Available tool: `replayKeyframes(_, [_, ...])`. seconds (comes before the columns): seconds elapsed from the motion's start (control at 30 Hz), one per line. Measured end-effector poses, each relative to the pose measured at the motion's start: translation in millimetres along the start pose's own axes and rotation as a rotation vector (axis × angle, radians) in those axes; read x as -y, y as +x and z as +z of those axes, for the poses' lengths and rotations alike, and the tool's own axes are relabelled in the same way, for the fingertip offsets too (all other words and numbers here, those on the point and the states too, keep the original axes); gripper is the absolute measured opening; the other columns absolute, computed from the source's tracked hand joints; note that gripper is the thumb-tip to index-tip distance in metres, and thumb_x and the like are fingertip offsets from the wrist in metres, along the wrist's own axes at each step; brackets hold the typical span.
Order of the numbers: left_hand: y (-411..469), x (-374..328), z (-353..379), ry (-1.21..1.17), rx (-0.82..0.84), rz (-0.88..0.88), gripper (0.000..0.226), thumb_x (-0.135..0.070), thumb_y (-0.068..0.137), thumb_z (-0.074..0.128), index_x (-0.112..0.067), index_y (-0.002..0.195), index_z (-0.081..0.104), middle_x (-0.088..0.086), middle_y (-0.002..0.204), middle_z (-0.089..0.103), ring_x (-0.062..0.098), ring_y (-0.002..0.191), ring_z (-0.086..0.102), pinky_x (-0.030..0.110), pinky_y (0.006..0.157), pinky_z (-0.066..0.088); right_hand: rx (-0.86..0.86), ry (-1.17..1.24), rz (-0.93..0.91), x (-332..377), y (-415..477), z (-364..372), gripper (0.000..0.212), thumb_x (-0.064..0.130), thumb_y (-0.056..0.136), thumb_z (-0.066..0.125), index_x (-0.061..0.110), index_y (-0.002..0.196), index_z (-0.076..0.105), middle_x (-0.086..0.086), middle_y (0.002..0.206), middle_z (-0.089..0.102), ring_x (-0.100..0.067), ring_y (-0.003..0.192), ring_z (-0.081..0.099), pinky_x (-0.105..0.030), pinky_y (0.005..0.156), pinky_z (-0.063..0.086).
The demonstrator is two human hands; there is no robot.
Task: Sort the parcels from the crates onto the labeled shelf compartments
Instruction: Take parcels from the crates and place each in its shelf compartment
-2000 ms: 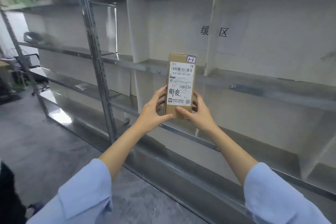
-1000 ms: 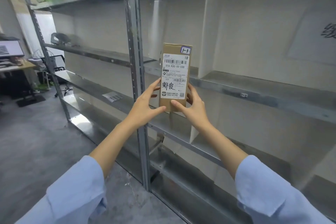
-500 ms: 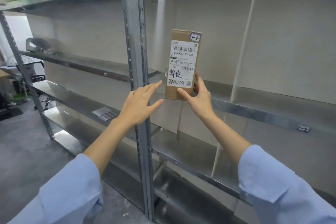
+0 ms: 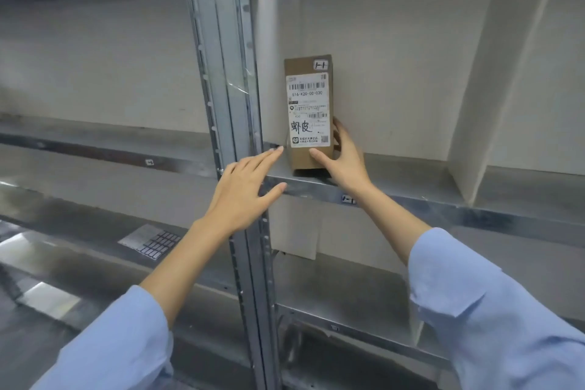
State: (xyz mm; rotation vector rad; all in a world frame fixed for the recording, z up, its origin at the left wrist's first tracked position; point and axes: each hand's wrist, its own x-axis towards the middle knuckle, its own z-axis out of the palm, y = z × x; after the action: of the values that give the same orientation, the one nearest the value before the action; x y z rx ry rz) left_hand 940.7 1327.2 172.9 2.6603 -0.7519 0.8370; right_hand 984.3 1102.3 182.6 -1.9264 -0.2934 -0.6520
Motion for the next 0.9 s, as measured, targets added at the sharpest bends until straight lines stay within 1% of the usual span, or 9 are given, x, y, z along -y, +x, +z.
replayKeyframes(0.07, [4.7, 8.5, 3.7, -0.015, 0.002, 0.030, 0.070, -0.063, 0.091, 0.026, -0.035, 0.155, 0.020, -0.011, 0.156, 0.033, 0.009, 0.139, 0.032, 0.030, 0.108, 0.023, -0.009, -0.015, 0.026, -2.8, 6.2, 4.5, 0.078, 0.021, 0.089, 0.072, 0.020, 0.153, 0.028, 0.013, 0.137, 0.051, -0.002, 0.115, 0.047, -0.019, 0.098, 0.035])
replayKeyframes(0.17, [10.6, 16.7, 9.8, -0.034, -0.008, 0.064, 0.068, -0.060, 0.092, 0.031, -0.035, 0.154, 0.021, -0.011, 0.155, 0.035, 0.009, 0.139, 0.033, 0.026, 0.105, 0.022, -0.016, -0.057, 0.041, -8.6, 11.3, 7.8, 0.083, 0.022, 0.087, 0.074, 0.018, 0.153, 0.022, 0.002, 0.148, 0.046, -0.008, 0.121, 0.048, -0.027, 0.105, 0.038])
replayKeyframes(0.23, [14.0, 18.0, 12.9, -0.052, -0.014, 0.088, 0.068, -0.059, 0.092, 0.032, -0.035, 0.154, 0.021, -0.010, 0.154, 0.037, 0.010, 0.138, 0.034, 0.025, 0.104, 0.021, -0.017, -0.085, 0.047, -11.5, 12.2, 9.3, 0.088, 0.021, 0.086, 0.076, 0.017, 0.153, 0.020, 0.001, 0.149, 0.044, -0.013, 0.128, 0.048, -0.031, 0.108, 0.038])
replayKeyframes(0.3, [15.6, 17.8, 15.8, -0.062, -0.009, 0.106, 0.068, -0.059, 0.092, 0.033, -0.034, 0.154, 0.021, -0.010, 0.154, 0.037, 0.011, 0.138, 0.035, 0.028, 0.106, 0.022, -0.021, -0.106, 0.051, -13.0, 12.8, 11.0, 0.091, 0.020, 0.084, 0.077, 0.017, 0.153, 0.018, -0.001, 0.149, 0.043, -0.016, 0.132, 0.046, -0.031, 0.109, 0.037])
replayKeyframes(0.5, [15.1, 18.2, 21.2, -0.053, -0.008, 0.137, 0.066, -0.057, 0.094, 0.034, -0.034, 0.154, 0.021, -0.011, 0.155, 0.036, 0.009, 0.138, 0.035, 0.030, 0.108, 0.024, -0.036, -0.137, 0.059, -14.3, 13.6, 12.5, 0.091, 0.019, 0.084, 0.078, 0.017, 0.153, 0.018, -0.004, 0.150, 0.041, -0.017, 0.134, 0.044, -0.023, 0.105, 0.033])
replayKeyframes(0.6, [12.9, 19.8, 20.5, -0.049, -0.012, 0.141, 0.066, -0.057, 0.095, 0.036, -0.033, 0.154, 0.021, -0.011, 0.155, 0.035, 0.010, 0.138, 0.035, 0.029, 0.108, 0.023, -0.035, -0.171, 0.066, -14.3, 12.2, 10.6, 0.091, 0.022, 0.083, 0.078, 0.021, 0.152, 0.019, -0.002, 0.149, 0.042, -0.018, 0.134, 0.044, -0.028, 0.106, 0.036])
replayKeyframes(0.7, [12.3, 21.6, 17.9, -0.040, -0.014, 0.139, 0.067, -0.058, 0.094, 0.034, -0.033, 0.155, 0.021, -0.011, 0.155, 0.035, 0.010, 0.138, 0.035, 0.028, 0.108, 0.022, -0.026, -0.192, 0.087, -12.5, 11.9, 9.0, 0.092, 0.022, 0.083, 0.078, 0.020, 0.152, 0.018, -0.004, 0.149, 0.042, -0.022, 0.134, 0.045, -0.034, 0.108, 0.038])
replayKeyframes(0.83, [10.2, 22.4, 15.5, -0.037, -0.013, 0.133, 0.067, -0.058, 0.094, 0.034, -0.033, 0.155, 0.021, -0.011, 0.155, 0.035, 0.010, 0.138, 0.034, 0.028, 0.107, 0.022, -0.011, -0.223, 0.105, -9.7, 10.3, 7.9, 0.091, 0.023, 0.084, 0.077, 0.019, 0.153, 0.017, -0.005, 0.151, 0.041, -0.022, 0.136, 0.042, -0.033, 0.107, 0.036])
replayKeyframes(0.9, [9.3, 22.1, 15.5, -0.032, -0.011, 0.130, 0.067, -0.057, 0.095, 0.035, -0.032, 0.155, 0.021, -0.011, 0.156, 0.035, 0.010, 0.139, 0.033, 0.028, 0.108, 0.022, -0.008, -0.240, 0.113, -10.1, 8.9, 7.5, 0.092, 0.025, 0.084, 0.077, 0.019, 0.154, 0.017, -0.005, 0.151, 0.041, -0.022, 0.138, 0.041, -0.035, 0.109, 0.036])
